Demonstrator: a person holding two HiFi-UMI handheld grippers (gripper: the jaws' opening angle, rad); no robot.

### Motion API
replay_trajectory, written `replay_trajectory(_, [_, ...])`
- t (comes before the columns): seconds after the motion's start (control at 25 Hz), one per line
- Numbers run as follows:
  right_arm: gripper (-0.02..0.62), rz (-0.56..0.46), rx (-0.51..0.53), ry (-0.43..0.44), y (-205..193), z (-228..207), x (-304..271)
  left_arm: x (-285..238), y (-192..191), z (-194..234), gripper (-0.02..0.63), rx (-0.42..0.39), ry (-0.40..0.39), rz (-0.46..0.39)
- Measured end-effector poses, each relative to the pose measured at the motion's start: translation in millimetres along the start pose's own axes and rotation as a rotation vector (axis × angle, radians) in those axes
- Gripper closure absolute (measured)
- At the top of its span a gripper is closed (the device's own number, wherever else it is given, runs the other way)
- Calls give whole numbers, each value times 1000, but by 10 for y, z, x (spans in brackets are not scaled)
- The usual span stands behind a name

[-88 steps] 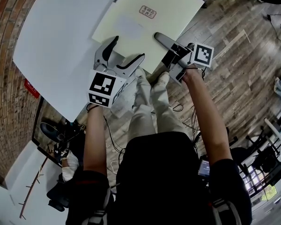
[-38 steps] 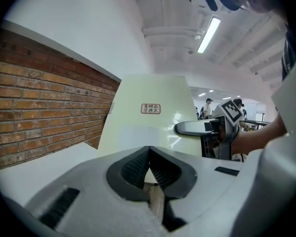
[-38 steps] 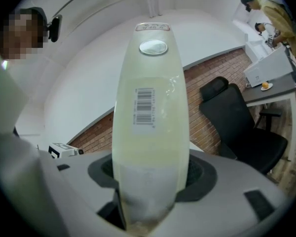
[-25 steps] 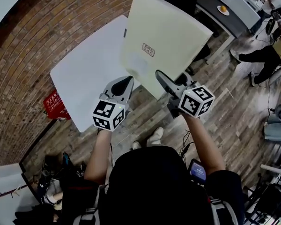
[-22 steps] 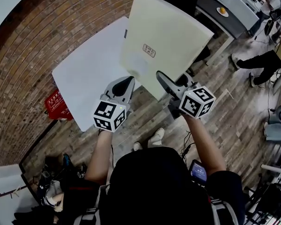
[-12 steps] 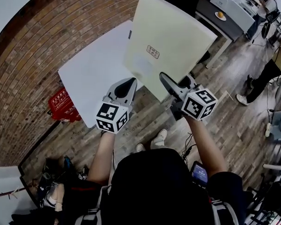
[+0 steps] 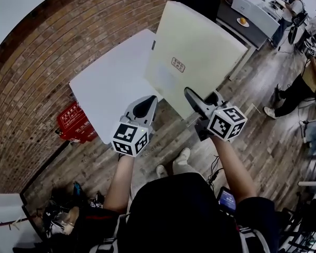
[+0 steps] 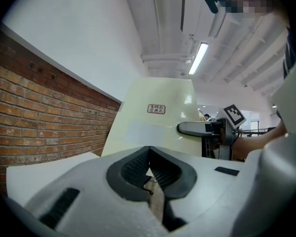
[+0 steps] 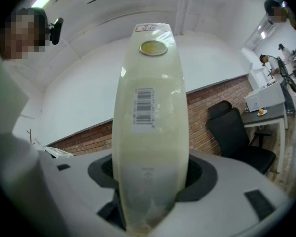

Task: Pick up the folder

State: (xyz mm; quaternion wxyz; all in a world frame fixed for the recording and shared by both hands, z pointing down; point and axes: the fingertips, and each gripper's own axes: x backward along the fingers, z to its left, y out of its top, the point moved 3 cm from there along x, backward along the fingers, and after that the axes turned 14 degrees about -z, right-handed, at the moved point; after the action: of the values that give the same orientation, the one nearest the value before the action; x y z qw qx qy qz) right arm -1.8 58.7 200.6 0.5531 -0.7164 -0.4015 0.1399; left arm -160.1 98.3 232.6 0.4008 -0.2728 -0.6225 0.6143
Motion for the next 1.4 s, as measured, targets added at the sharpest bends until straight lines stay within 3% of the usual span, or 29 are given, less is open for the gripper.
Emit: replay_trajectory(1.4, [314,-32,10,36,498,-59,363,-85,264,-557,588,-56,-12,-5])
